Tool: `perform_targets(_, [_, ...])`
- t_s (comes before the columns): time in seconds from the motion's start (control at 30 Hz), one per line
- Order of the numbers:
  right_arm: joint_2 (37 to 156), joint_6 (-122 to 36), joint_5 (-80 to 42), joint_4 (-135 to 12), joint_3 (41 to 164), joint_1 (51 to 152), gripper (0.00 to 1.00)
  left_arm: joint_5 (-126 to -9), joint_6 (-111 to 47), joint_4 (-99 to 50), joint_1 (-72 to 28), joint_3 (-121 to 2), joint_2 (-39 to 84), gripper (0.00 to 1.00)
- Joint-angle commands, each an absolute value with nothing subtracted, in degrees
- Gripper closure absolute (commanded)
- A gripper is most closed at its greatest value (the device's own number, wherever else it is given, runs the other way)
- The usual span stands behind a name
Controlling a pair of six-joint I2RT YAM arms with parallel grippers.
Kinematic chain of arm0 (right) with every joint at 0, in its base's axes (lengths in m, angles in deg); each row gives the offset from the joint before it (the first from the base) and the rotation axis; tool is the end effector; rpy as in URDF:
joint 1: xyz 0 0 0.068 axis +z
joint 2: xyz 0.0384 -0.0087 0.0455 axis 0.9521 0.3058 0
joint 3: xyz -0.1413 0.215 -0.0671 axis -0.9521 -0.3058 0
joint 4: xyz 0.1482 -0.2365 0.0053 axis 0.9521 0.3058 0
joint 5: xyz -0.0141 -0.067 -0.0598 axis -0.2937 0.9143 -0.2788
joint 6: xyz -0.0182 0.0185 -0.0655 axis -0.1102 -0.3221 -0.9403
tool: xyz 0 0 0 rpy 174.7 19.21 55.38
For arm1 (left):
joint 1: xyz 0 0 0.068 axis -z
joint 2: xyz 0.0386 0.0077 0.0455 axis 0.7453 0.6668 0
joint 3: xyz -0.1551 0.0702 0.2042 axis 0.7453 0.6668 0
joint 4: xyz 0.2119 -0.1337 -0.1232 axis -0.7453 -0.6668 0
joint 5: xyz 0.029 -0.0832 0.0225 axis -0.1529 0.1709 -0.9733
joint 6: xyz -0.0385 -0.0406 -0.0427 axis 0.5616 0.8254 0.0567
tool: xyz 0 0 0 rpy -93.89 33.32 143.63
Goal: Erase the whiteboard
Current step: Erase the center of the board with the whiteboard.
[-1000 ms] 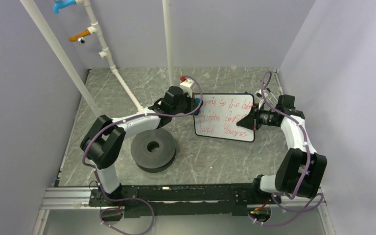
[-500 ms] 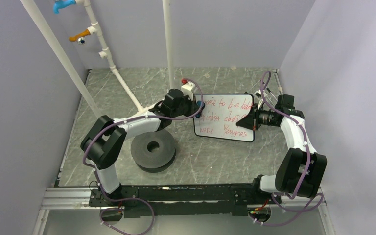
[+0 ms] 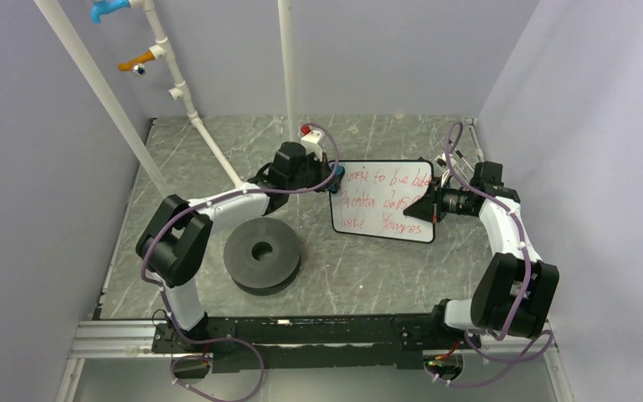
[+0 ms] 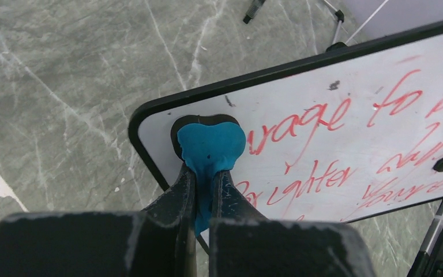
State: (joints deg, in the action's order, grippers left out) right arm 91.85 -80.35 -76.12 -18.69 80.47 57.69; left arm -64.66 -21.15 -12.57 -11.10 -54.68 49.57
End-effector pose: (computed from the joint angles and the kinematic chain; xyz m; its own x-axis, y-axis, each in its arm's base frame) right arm 0.2711 -0.0164 0.2246 -0.6434 -0.0603 -0.7632 -0.6572 0.5547 0.5102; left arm 0.3504 -0.2785 0.2171 -0.5429 -0.0627 -0.8375 0.5696 0.7053 -0.4220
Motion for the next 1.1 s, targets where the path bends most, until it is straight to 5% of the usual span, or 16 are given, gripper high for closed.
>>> perform_targets(0.0, [91.73,-85.16,-78.8,-15.03,81.84,60.31,1.0,-58.69,-24.15,-7.22,-8.33,-55.64,51.14,1.0])
perform_targets(0.4, [91.62,-85.36,-78.91,-14.83,81.84,60.41,1.0,-73.57,-16.65,-11.43,-11.57,-53.03,50.17,1.0])
perform_targets(0.8, [91.68,-85.5,-78.8,-14.72,81.83,60.59,1.0,-64.4,-21.41,-8.92,-7.69,-54.63,51.11,1.0])
perform_targets(1.07, [91.74,-85.53,-78.72,-14.71,81.84,60.68,1.0,-69.84,-17.67,-6.78,-4.8,-48.14,51.63,1.0])
